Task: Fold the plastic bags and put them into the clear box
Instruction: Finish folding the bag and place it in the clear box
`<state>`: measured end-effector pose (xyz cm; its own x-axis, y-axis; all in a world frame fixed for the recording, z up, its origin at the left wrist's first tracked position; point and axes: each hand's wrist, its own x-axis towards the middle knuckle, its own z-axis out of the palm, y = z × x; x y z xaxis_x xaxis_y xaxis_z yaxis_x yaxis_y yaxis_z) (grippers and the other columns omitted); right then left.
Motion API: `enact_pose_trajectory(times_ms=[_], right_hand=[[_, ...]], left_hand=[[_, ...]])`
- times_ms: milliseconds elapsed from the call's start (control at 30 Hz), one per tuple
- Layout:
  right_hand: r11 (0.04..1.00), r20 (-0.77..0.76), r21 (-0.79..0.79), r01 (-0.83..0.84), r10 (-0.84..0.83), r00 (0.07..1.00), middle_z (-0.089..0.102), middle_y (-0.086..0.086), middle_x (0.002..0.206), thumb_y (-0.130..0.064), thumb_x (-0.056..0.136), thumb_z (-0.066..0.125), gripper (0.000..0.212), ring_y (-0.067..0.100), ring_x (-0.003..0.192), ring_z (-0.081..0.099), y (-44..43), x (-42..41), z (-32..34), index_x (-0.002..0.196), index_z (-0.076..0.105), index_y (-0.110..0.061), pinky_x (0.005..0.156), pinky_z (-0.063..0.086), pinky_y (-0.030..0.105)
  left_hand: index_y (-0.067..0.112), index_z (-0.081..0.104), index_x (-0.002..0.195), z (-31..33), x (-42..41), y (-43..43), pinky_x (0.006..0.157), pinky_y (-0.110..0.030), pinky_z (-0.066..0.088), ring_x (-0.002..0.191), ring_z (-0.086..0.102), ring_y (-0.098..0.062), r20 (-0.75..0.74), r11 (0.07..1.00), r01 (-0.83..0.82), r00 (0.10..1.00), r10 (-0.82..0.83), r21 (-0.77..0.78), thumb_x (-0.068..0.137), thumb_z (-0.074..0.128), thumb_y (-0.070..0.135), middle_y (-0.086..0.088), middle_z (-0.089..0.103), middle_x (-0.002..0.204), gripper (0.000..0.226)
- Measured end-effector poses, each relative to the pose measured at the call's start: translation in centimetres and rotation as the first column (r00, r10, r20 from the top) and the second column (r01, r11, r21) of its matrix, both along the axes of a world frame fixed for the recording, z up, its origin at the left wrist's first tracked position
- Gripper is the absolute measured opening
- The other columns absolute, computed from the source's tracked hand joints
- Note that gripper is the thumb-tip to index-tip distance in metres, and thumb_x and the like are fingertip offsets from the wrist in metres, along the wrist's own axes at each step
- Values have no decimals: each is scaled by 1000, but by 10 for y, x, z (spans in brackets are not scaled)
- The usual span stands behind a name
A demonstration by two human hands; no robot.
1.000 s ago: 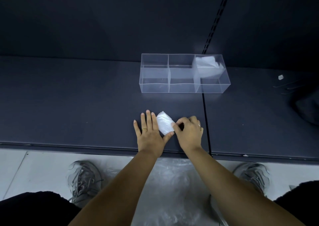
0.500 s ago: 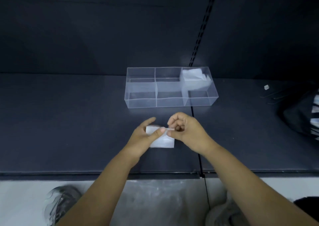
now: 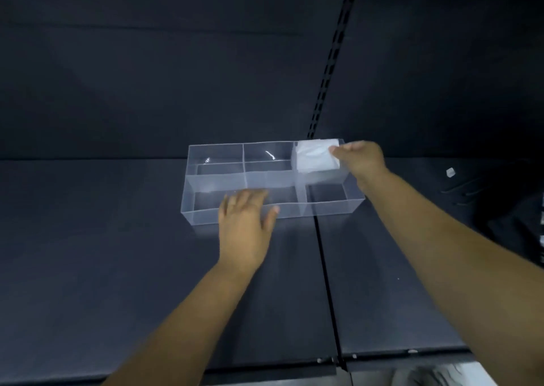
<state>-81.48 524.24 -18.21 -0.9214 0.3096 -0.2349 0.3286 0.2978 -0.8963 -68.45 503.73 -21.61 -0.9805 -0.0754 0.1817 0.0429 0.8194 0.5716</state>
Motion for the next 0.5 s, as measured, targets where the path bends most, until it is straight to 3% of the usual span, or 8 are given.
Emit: enact_pose_trajectory(times_ms=[67,133,200,300,433,500], right_hand=[[993,32,122,1,-5,999,66,9,95,-26,82,75,17,23,93,60,2,-23,-11,84,62,-14,87,48,33],[944,95,331,-4,-30,995,68,7,106,-34,80,72,13,28,107,59,0,-36,-19,78,62,-25,98,44,38],[860,107,511,4,-68,992,66,3,112,-37,78,69,7,28,114,54,-5,-40,-24,78,65,-31,99,39,36],[764,64,645,3,-57,996,56,4,116,-36,78,68,13,28,116,47,-12,-37,-30,87,73,-28,96,33,38],[725,50,688,-3,-44,998,52,6,118,-34,79,69,12,28,117,45,-9,-30,-27,89,71,-27,98,31,38],[741,41,671,-3,-34,999,49,8,123,-36,79,71,22,29,118,46,-6,-24,-20,96,68,-23,100,32,39]], left_hand=[[20,41,144,-15,8,1,119,-41,-7,146,16,-22,53,966,119,993,-110,-229,97,38,47,0,40,149,54],[22,22,151,-24,11,0,116,-42,-18,147,-6,-20,78,927,171,985,-153,-333,95,24,54,0,24,157,65],[22,11,152,-28,11,-3,114,-42,-21,145,-14,-19,87,908,185,983,-165,-376,94,18,56,0,17,159,68],[22,7,152,-28,9,-3,113,-42,-23,145,-14,-19,105,895,196,980,-168,-400,94,17,57,0,14,160,69],[22,-1,152,-29,12,-3,113,-39,-25,144,-23,-17,113,899,188,981,-156,-395,93,12,57,1,-3,161,69],[22,-5,151,-29,22,-6,114,-38,-23,144,-24,-18,105,914,168,985,-138,-370,94,13,56,0,-10,160,69]])
